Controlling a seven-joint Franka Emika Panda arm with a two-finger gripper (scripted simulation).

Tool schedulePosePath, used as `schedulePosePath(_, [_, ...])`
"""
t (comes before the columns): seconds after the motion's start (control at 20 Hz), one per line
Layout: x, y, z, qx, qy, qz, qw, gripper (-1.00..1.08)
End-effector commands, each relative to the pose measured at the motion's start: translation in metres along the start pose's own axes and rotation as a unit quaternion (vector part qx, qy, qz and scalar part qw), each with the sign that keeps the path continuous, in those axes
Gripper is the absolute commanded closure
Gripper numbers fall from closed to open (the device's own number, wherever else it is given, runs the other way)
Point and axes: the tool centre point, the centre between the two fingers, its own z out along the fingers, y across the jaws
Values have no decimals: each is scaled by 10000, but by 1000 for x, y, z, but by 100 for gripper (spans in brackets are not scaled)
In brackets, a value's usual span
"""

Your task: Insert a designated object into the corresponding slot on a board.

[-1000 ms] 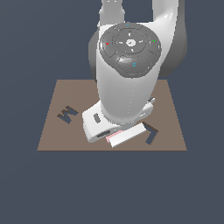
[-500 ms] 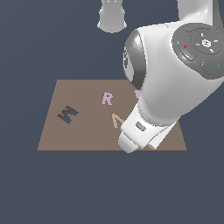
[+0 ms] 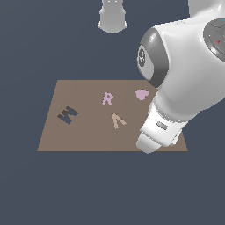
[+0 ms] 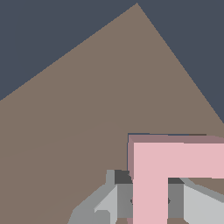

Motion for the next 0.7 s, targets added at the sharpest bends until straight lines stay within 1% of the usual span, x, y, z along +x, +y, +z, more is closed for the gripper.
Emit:
schedulePosePath(0.0, [0, -1, 0, -3, 0, -32, 10000, 108])
schedulePosePath(0.3, [-1, 1, 1, -1, -1, 14, 10000, 108])
schedulePosePath(0.55, [-2, 1, 10, -12, -3, 29, 10000, 108])
schedulePosePath(0.6, [-2, 1, 10, -12, -3, 29, 10000, -92])
schedulePosePath(0.65, [-2, 1, 10, -12, -3, 29, 10000, -92])
